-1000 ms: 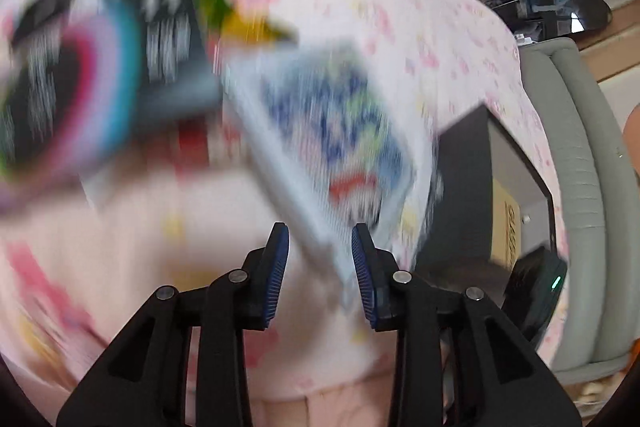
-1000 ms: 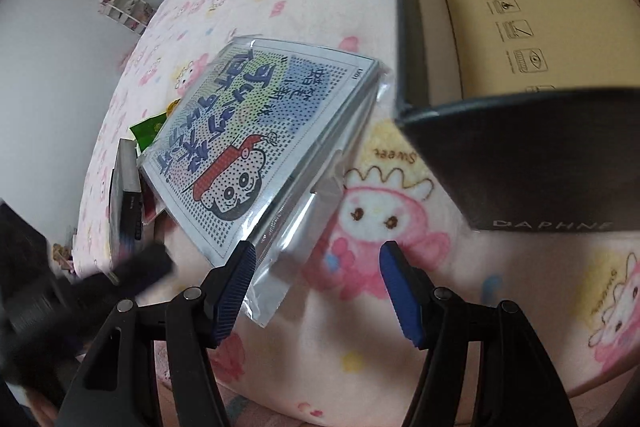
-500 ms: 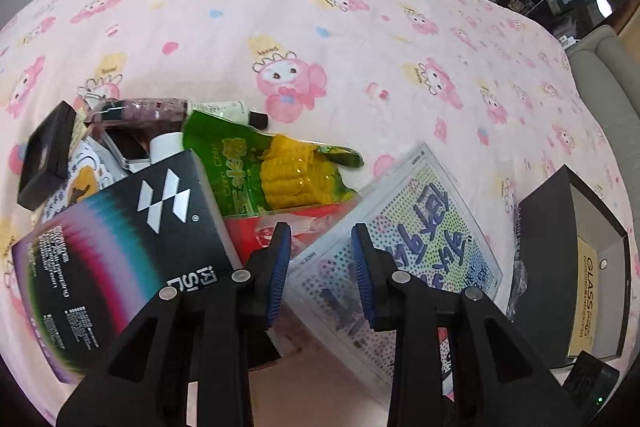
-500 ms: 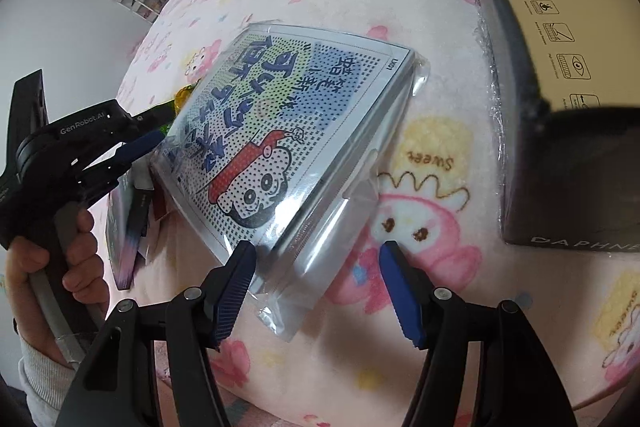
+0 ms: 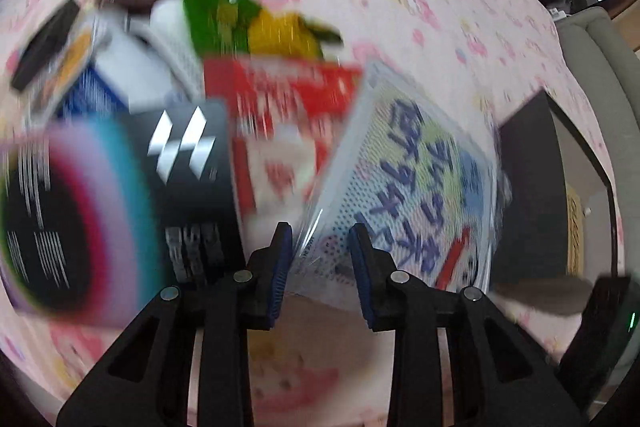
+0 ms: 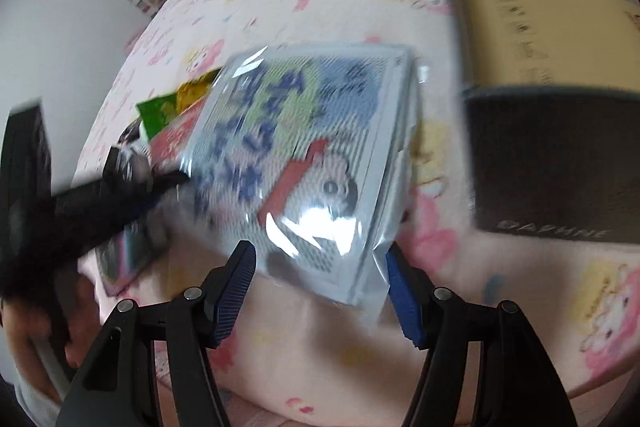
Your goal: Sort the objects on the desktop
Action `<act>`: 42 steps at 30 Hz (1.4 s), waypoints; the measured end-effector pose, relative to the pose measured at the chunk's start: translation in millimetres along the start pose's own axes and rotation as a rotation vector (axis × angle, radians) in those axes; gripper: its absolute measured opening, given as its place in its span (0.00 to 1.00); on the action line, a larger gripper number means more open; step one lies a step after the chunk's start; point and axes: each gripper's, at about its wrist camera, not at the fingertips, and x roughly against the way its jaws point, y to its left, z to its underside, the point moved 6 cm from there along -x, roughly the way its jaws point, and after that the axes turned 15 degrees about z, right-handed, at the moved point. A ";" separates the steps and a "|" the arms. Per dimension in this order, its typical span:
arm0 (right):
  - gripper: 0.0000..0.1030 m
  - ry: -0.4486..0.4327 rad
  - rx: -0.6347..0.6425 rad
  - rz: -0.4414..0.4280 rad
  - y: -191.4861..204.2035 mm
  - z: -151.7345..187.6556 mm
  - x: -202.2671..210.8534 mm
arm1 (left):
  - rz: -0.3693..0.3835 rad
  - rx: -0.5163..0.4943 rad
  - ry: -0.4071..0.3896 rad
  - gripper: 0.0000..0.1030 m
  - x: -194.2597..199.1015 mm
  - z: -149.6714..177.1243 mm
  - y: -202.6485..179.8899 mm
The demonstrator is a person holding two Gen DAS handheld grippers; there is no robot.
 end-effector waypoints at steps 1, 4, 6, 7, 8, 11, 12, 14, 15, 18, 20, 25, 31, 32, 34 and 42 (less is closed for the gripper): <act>0.61 -0.006 -0.016 0.022 -7.2 -1.2 0.8 | 0.014 0.009 0.020 0.29 -1.2 12.4 -0.8; 0.61 -0.003 -0.048 0.064 -19.3 -10.0 5.8 | 0.049 0.007 0.044 0.29 1.7 30.1 -8.5; 0.61 0.015 -0.066 0.045 -25.5 -5.7 12.3 | 0.051 0.021 0.014 0.30 9.0 26.8 -8.6; 0.61 0.027 -0.070 0.020 -23.5 -1.2 12.5 | 0.019 0.032 -0.006 0.29 13.3 22.8 -6.1; 0.61 0.045 -0.064 -0.003 -29.4 5.8 12.6 | -0.013 0.044 -0.027 0.28 17.6 18.9 -3.6; 0.61 0.136 -0.019 -0.006 -35.5 33.4 0.7 | -0.086 -0.009 -0.063 0.25 23.3 6.4 -15.2; 0.62 0.152 -0.024 -0.009 -36.4 39.5 -1.1 | -0.094 -0.039 -0.049 0.25 17.4 1.6 -21.9; 0.62 0.145 -0.013 -0.014 -33.9 42.3 1.1 | -0.123 -0.093 -0.024 0.27 5.2 -7.7 -32.2; 0.62 0.142 -0.003 -0.012 -32.1 42.9 2.0 | -0.168 -0.101 -0.019 0.27 -2.2 -11.6 -29.1; 0.62 0.146 0.017 -0.015 -26.3 43.5 -2.0 | -0.183 -0.089 -0.043 0.32 -7.8 -13.3 -23.6; 0.62 0.148 0.001 -0.032 -27.4 41.1 -3.0 | -0.150 -0.078 -0.043 0.32 -7.4 -7.5 -23.1; 0.63 0.121 -0.036 -0.046 -28.7 32.2 -0.4 | -0.106 -0.058 -0.026 0.31 -5.2 4.6 -21.4; 0.63 0.048 -0.062 -0.032 -28.2 23.2 21.7 | -0.092 -0.046 -0.057 0.31 8.4 21.6 -19.2; 0.63 0.044 -0.065 -0.033 -28.5 22.5 23.3 | -0.098 -0.045 -0.074 0.31 12.8 18.7 -16.6; 0.63 0.077 -0.075 -0.051 -30.5 27.0 20.7 | -0.130 -0.028 -0.122 0.31 21.3 8.7 -8.6; 0.68 0.163 0.000 -0.015 -15.9 43.9 -6.2 | -0.076 0.026 -0.071 0.32 5.9 16.1 1.0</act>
